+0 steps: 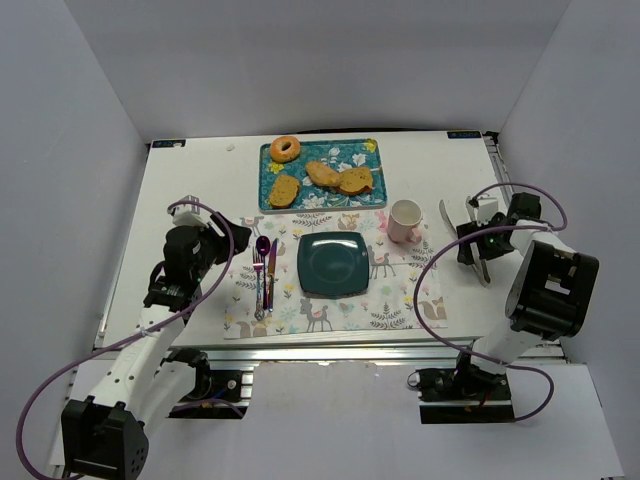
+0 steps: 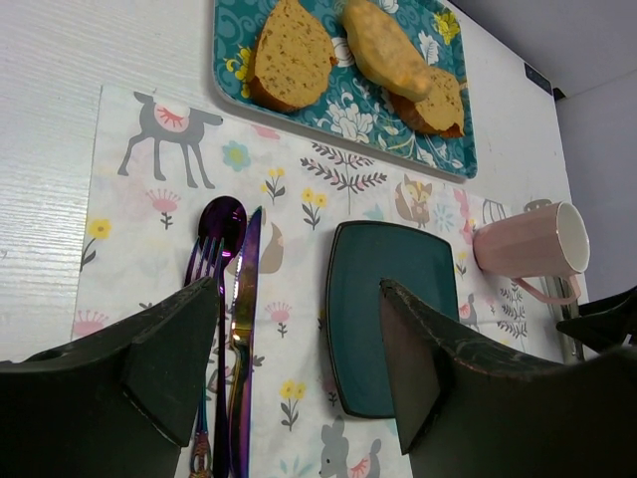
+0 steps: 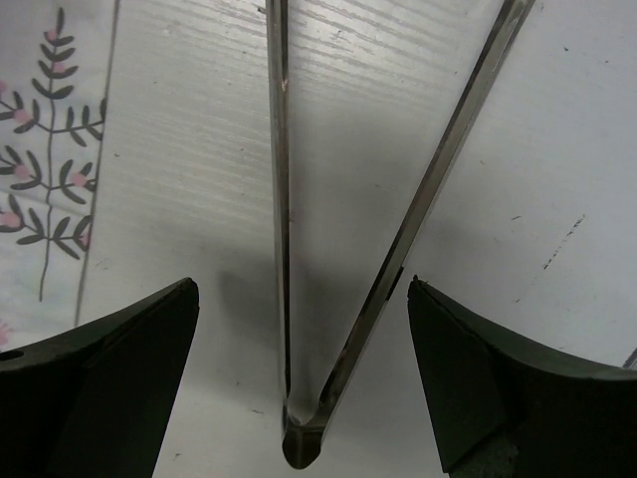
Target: Place the bread
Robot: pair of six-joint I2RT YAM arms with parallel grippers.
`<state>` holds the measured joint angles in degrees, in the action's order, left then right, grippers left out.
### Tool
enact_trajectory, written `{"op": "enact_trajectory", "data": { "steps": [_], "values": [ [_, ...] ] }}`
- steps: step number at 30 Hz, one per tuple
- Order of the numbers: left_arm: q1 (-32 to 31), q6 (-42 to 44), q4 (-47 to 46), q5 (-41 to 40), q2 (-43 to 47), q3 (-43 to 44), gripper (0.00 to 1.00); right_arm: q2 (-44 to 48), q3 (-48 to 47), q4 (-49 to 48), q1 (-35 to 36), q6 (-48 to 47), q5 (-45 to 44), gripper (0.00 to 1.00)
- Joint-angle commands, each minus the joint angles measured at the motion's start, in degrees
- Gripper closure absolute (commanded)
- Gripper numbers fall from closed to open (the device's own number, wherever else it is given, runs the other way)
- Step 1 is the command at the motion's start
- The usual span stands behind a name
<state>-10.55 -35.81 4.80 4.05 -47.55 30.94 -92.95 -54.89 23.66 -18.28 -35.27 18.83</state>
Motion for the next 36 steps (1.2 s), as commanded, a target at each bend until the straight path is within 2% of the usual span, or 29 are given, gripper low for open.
{"op": "enact_trajectory", "data": {
  "steps": [1,5,11,14,21,25,27,31,33,36],
  "values": [
    [0.4,-0.6,-0.3,-0.9,1.2,0.4,0.25,-1.2,-1.8,-3.9,0.9,-1.6,-1.8,0.11],
    [0.4,-1.9,-1.0,-1.0,1.8,-0.5,0.25,-3.6,-2.0,-6.3,1.9,-1.1,-3.0,0.12],
    [0.4,-0.2,1.4,-1.6,1.4,1.2,0.25,-7.3,-3.7,-5.6,2.4,-1.4,-2.7,0.23],
    [0.4,0.2,2.1,-1.8,1.3,1.9,0.25,-9.0,-4.0,-4.7,2.4,-2.4,-3.7,0.34],
    [0.4,-0.3,1.9,-2.0,2.0,1.8,0.25,-7.4,-0.9,-7.6,2.2,-3.8,-7.5,0.7],
    [0.4,-0.2,2.2,-1.9,2.0,2.5,0.25,-2.8,-4.8,-5.1,2.0,-3.2,-2.1,0.88],
    [0.4,0.0,2.5,-1.9,1.8,3.1,0.25,0.6,-8.0,-1.8,2.1,-1.4,3.6,0.96],
    [0.4,-0.5,2.0,-1.6,1.8,3.2,0.25,3.5,-17.0,3.8,2.6,4.1,13.6,1.0],
    [0.3,-0.8,1.0,-1.4,1.8,2.9,0.25,3.7,-22.0,5.9,3.9,6.1,17.8,0.97],
    [0.4,-1.6,0.2,-1.1,1.5,2.9,0.25,3.7,-26.7,5.7,6.8,12.1,19.3,0.92]
  ]
}}
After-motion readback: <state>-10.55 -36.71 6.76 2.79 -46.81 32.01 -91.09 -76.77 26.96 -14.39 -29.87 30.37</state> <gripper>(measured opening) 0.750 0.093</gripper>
